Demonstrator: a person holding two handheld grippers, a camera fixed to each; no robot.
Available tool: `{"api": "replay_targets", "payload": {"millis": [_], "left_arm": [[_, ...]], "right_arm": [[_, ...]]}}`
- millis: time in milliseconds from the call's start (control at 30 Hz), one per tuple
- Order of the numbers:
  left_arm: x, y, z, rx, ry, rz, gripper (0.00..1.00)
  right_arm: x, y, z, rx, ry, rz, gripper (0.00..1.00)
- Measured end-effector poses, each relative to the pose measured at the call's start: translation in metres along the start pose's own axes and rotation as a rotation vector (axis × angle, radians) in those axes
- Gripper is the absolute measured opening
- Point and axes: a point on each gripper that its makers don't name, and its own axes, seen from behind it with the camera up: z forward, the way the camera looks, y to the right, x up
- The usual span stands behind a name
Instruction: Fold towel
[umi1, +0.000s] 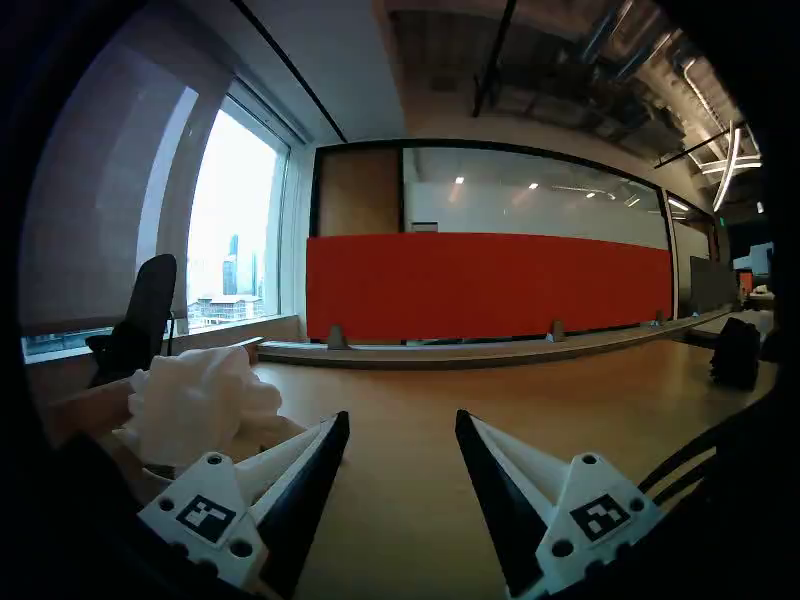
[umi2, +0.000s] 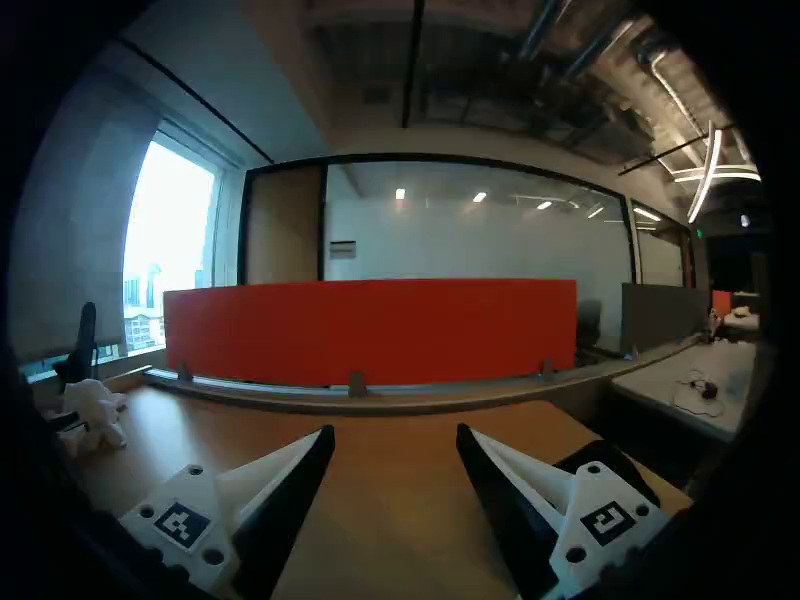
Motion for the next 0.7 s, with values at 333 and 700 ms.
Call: {"api": "replay_targets", "payload": {"millis": [333, 700], "left_arm": [[0.000, 0.000, 0.000, 0.000, 0.000, 0.000, 0.78], [0.000, 0.001, 0.001, 0.000, 0.000, 0.000, 0.78]], "right_arm": [[-0.035, -0.005, -0.002, 0.025, 0.022, 0.044, 0.94], [-0.058, -0.005, 0.005, 0.009, 0.067, 0.025, 0.94]]}}
